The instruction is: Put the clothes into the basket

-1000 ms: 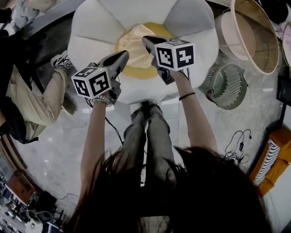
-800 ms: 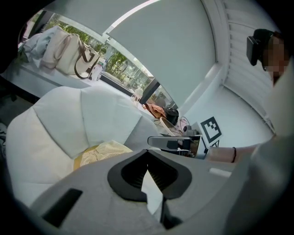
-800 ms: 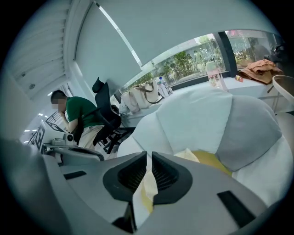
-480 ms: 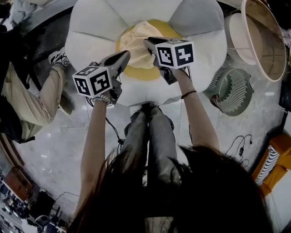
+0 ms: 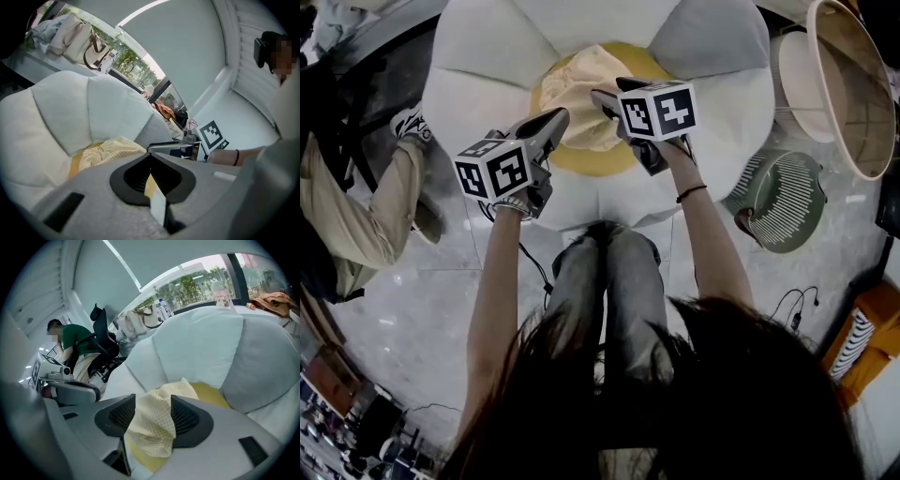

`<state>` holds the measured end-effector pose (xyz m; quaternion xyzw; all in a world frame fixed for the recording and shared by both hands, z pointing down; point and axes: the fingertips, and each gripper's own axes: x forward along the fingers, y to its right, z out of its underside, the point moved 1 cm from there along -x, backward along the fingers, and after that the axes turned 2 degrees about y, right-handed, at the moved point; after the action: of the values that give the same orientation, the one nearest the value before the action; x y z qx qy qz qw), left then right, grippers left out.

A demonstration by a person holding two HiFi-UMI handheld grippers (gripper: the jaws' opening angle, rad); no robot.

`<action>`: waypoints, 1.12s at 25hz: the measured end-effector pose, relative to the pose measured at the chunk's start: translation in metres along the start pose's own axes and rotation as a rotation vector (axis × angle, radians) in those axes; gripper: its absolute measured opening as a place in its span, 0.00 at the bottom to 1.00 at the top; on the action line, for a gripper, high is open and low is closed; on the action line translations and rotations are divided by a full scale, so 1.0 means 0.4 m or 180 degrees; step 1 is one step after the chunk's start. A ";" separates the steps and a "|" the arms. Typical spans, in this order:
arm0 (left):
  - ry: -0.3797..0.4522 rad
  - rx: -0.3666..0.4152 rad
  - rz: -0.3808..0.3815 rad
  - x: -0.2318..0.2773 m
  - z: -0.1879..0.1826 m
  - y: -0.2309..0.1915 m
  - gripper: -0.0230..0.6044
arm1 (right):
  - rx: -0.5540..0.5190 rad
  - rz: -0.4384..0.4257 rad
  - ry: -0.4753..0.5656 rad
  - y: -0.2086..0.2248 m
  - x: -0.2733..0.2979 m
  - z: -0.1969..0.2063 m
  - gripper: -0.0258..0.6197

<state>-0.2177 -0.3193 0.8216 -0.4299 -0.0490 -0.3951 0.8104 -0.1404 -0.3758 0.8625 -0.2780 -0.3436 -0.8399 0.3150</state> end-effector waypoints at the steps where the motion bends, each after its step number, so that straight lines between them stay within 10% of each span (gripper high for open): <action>1: -0.0003 -0.0003 0.0000 0.006 0.004 -0.005 0.05 | -0.0058 0.0030 -0.0011 0.006 0.006 0.002 0.35; 28: -0.0001 -0.0108 -0.0045 0.102 0.089 -0.166 0.05 | -0.0381 -0.0070 -0.0766 0.095 0.241 0.168 0.40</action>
<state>-0.2260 -0.3387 0.9049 -0.4432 -0.0454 -0.4015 0.8002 -0.1587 -0.3792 0.9845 -0.3913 -0.3312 -0.8229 0.2451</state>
